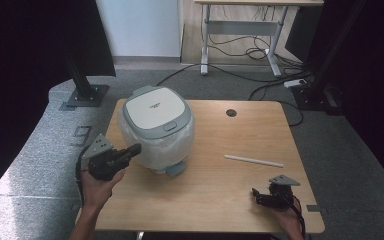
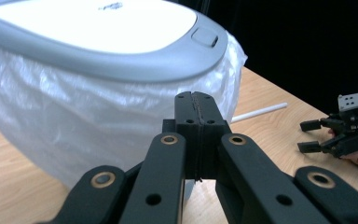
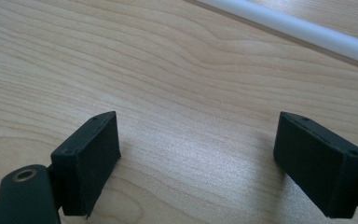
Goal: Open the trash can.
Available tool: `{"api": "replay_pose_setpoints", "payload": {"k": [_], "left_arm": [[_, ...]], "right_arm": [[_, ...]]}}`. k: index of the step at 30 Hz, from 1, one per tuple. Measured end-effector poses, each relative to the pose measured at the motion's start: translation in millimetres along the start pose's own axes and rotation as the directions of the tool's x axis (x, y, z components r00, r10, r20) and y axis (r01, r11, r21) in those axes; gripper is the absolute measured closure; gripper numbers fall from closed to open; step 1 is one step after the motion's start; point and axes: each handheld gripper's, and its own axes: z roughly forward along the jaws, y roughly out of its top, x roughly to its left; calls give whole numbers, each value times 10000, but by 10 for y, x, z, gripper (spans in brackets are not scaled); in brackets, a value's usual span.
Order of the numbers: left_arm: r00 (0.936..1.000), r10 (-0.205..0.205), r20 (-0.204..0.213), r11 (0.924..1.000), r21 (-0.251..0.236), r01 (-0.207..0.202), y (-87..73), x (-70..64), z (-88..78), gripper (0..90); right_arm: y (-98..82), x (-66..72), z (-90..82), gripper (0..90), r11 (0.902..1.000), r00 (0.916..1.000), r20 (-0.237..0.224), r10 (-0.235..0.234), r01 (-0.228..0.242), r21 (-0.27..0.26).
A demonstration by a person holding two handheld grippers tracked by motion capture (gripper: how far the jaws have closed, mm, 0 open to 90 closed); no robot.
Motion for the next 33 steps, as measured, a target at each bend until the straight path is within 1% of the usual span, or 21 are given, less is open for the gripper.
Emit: {"api": "replay_pose_setpoints", "payload": {"k": [2,3,5,7,10,15,27,29,30,31,33], "left_arm": [[10000,51,56,10000,-19,-51,72,-9,42,897],[10000,51,56,10000,-19,-51,72,-9,42,897],[10000,76,57,10000,-19,-76,123,-11,82,897],[10000,21,54,10000,32,-21,176,-3,142,897],[10000,-12,76,10000,60,11,212,1,186,897],[9999,99,54,9999,57,-100,300,-20,278,897],[9995,240,204,9993,267,-245,407,-74,497,897],[9990,361,255,9988,319,-369,429,-96,558,897],[9990,361,255,9988,319,-369,429,-96,558,897],[9987,474,191,9981,393,-481,441,-111,598,897],[9986,493,189,9979,418,-500,447,-116,618,897]], "right_arm": [[0,0,0,139,10000,10000,0,-1,1,-1],[0,0,0,139,10000,10000,5,2,-2,-3],[0,0,0,139,10000,10000,-1,1,-1,-1],[0,-1,0,139,10000,10000,-6,-10,10,3],[1,-2,1,139,10000,10000,-12,-13,13,2],[1,-1,2,139,10000,10000,-19,-1,1,-4],[1,-2,2,139,10000,10000,-17,-13,13,-10],[2,-3,1,139,10000,10000,-21,-18,18,4],[2,-3,1,139,10000,10000,-21,-18,18,4],[2,-2,0,139,10000,10000,-22,0,0,9],[2,-2,0,139,10000,10000,-20,-3,3,7]]}}
